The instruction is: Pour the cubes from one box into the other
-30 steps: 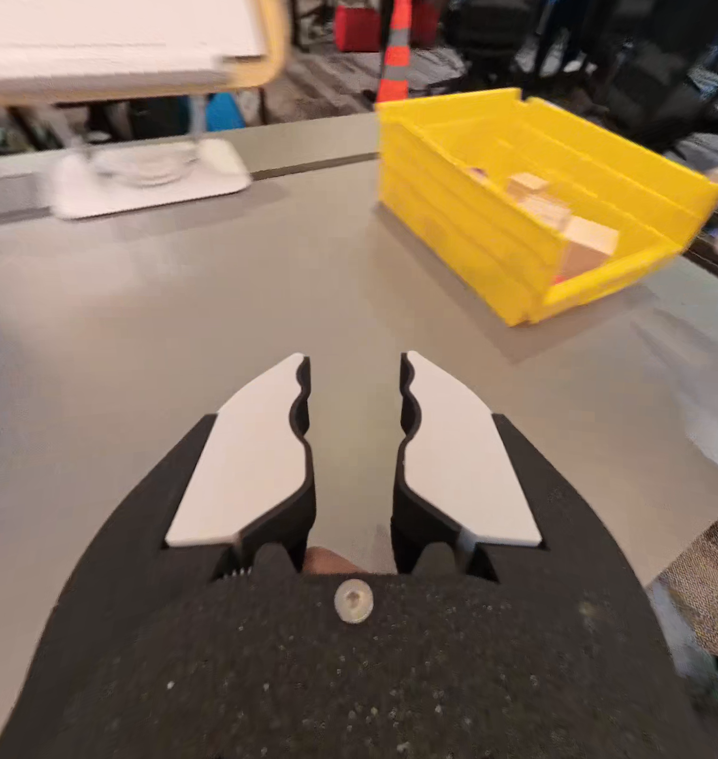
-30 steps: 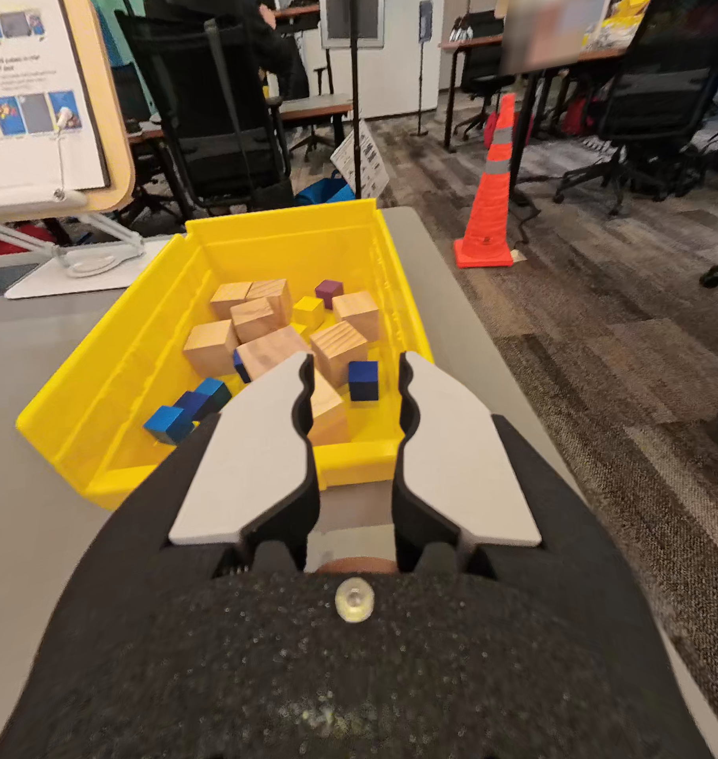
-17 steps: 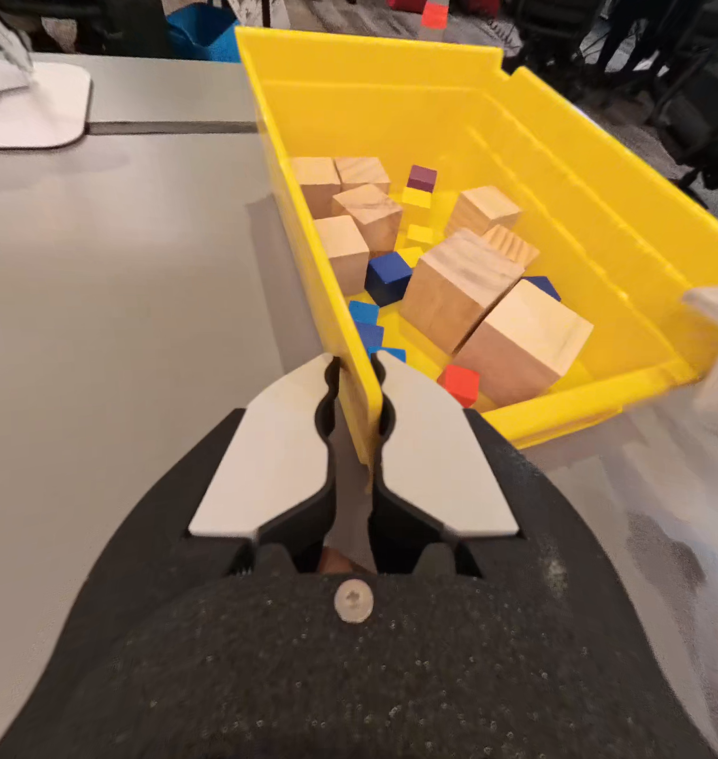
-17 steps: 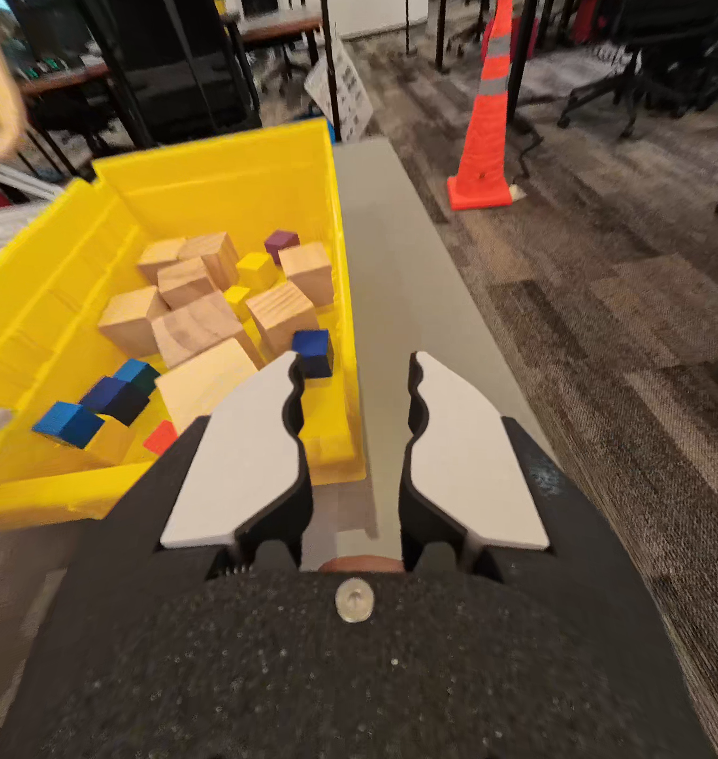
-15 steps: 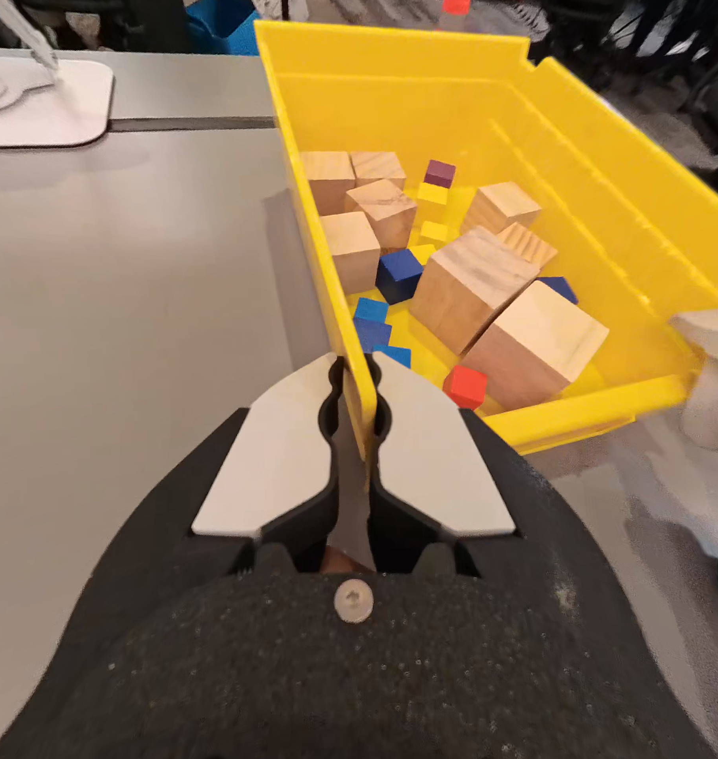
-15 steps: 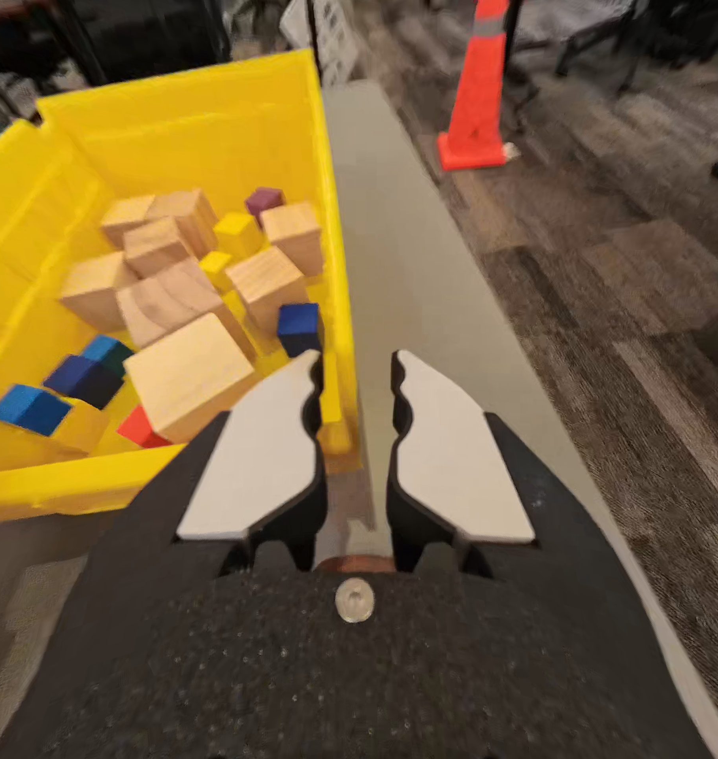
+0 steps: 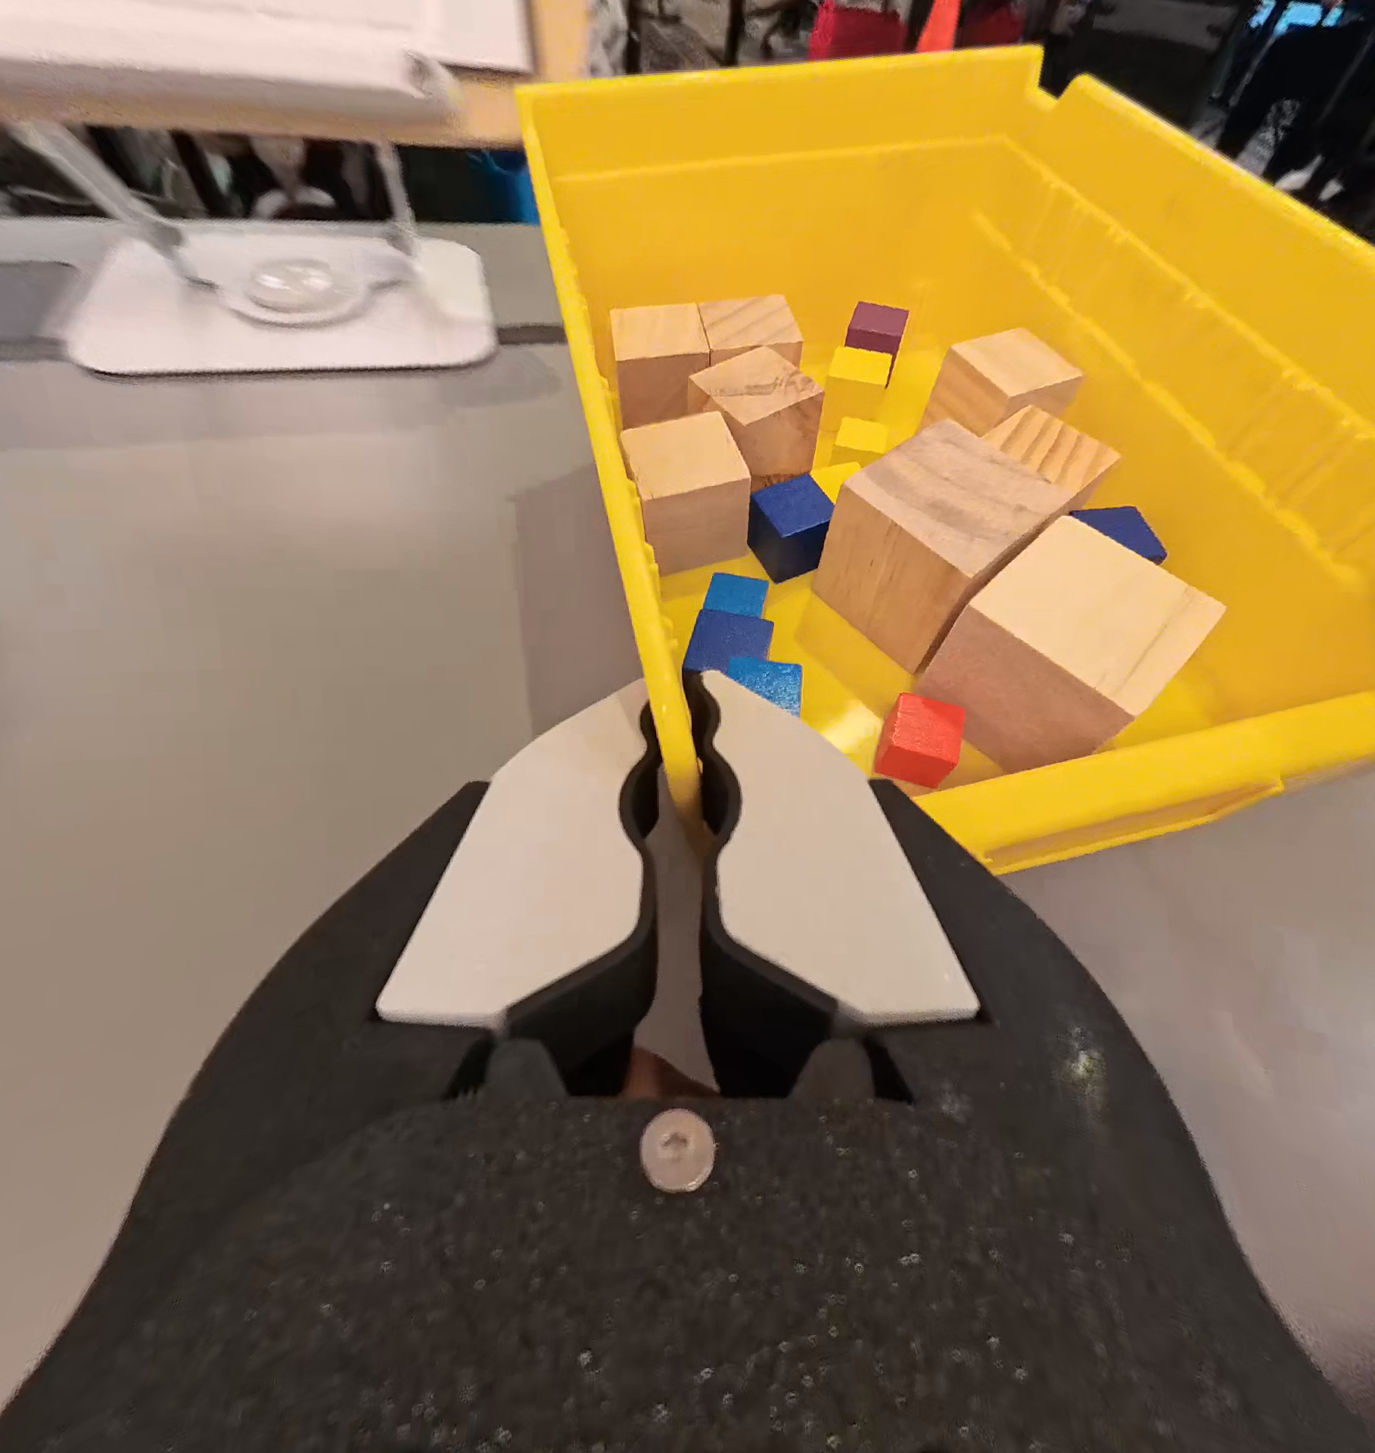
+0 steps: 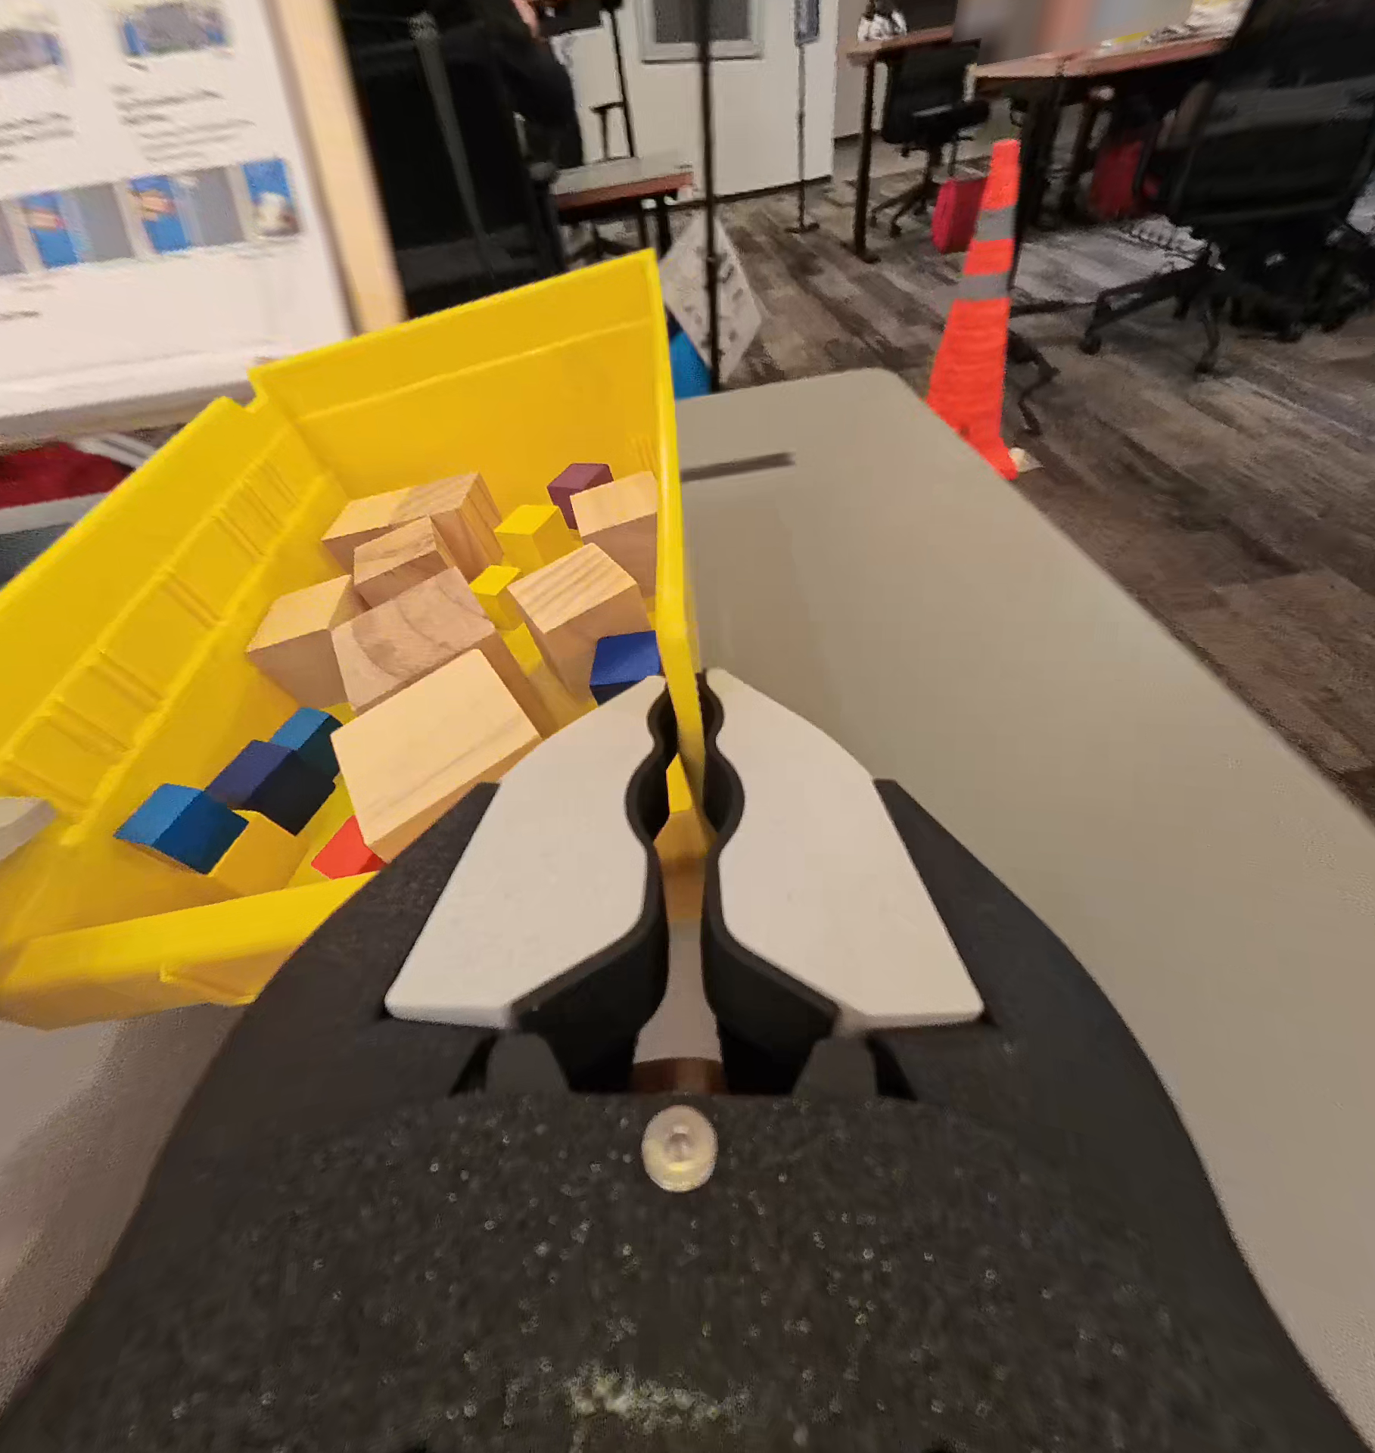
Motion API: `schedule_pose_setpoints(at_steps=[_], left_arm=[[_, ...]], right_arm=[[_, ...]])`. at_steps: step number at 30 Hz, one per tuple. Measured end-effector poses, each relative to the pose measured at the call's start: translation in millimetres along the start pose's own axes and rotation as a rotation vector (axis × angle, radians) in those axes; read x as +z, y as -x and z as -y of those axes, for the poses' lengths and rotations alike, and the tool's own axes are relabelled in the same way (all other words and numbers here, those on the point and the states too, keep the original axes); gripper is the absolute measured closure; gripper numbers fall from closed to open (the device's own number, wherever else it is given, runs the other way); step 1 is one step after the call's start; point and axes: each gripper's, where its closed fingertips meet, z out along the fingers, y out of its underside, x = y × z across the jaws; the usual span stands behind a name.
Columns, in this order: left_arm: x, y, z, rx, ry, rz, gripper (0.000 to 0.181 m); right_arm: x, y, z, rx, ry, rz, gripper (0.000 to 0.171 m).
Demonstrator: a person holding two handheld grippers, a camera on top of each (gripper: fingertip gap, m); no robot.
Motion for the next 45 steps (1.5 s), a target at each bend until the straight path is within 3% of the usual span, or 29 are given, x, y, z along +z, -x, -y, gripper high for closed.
schedule_pose_setpoints(at_steps=[6,11,14,17,20,22,24,26,28,30,34,37,40,45], left_arm=[[-44.5,132.2,8.2,0.028,-0.009,0.155,0.177],[-57.8,214.3,-19.6,0.071,0.049,0.199,0.178],[-59.9,244.1,-33.3,0.031,0.043,0.225,0.177],[-67.9,239.3,-37.6,-0.064,0.109,0.061,0.162],[-120.6,242.8,-29.7,-0.177,0.064,-0.099,0.150],[-162.1,270.1,-29.0,-0.242,0.015,-0.124,0.142],[-193.4,325.6,-30.8,-0.280,-0.062,-0.025,0.142],[-208.3,398.1,-38.9,-0.253,-0.083,0.179,0.142],[-205.9,453.8,-51.3,-0.196,0.000,0.334,0.138],[-190.0,484.0,-53.0,-0.191,0.065,0.386,0.130],[-144.5,515.6,-31.4,-0.146,0.063,0.415,0.134],[-120.6,512.1,-32.6,-0.201,0.092,0.321,0.174],[-134.3,495.6,-40.5,-0.190,0.096,0.313,0.178],[-202.2,464.2,-75.3,-0.177,0.092,0.457,0.177]], right_arm=[[11.8,135.7,-27.9,0.047,0.032,0.123,0.169],[12.3,212.9,-81.5,0.040,0.134,0.154,0.169],[10.6,238.9,-91.3,-0.040,0.154,0.171,0.168],[7.1,246.5,-91.9,-0.057,0.175,0.219,0.161],[-14.9,247.2,-82.0,-0.040,0.173,0.370,0.143],[-32.7,247.5,-73.3,-0.049,0.152,0.481,0.141],[-40.9,245.5,-69.3,-0.070,0.161,0.520,0.139],[-45.8,252.4,-62.5,-0.072,0.143,0.539,0.137],[-55.8,273.1,-61.1,-0.107,0.133,0.588,0.137],[-72.0,302.9,-71.9,-0.170,0.156,0.668,0.137],[-104.7,357.2,-110.7,-0.244,0.253,0.832,0.136],[-119.1,379.6,-134.9,-0.281,0.316,0.885,0.136],[-126.4,393.1,-136.3,-0.290,0.299,0.887,0.136],[-127.6,421.4,-139.8,-0.339,0.247,0.840,0.130]])
